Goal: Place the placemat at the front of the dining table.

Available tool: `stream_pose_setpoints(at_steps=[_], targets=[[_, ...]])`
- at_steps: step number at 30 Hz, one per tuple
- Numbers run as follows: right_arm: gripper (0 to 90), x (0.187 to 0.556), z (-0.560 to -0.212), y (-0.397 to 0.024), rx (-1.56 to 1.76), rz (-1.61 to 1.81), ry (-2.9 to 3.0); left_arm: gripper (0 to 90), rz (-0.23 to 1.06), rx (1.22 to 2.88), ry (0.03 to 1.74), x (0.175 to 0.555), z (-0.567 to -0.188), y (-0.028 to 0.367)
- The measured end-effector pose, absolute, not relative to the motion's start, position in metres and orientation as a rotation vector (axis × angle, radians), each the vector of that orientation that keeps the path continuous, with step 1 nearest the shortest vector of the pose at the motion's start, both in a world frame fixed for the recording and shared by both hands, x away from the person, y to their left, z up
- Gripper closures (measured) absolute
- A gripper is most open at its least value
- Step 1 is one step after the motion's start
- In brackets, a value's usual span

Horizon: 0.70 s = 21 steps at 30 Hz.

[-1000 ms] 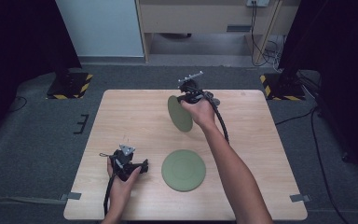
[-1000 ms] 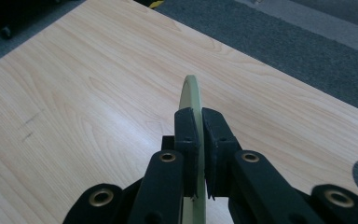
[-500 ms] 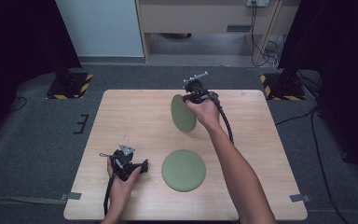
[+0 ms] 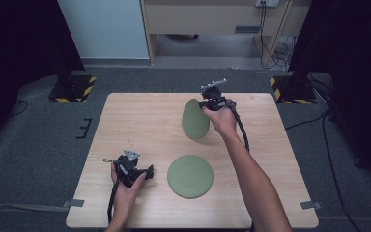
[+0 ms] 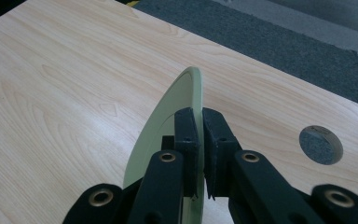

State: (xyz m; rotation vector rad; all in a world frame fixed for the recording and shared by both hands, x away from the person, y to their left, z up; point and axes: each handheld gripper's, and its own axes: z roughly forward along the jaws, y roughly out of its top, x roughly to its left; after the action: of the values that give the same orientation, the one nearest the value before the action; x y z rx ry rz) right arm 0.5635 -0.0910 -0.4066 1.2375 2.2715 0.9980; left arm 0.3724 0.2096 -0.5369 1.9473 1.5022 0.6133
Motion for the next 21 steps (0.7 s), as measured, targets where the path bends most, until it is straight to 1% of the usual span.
stream_pose_setpoints(at_steps=[21], targets=[[85.7,0.568,-0.416,-0.112,1.268,0.990,2.258,0.0,0.613,1.947,1.503,0.372,-0.537,0.210]])
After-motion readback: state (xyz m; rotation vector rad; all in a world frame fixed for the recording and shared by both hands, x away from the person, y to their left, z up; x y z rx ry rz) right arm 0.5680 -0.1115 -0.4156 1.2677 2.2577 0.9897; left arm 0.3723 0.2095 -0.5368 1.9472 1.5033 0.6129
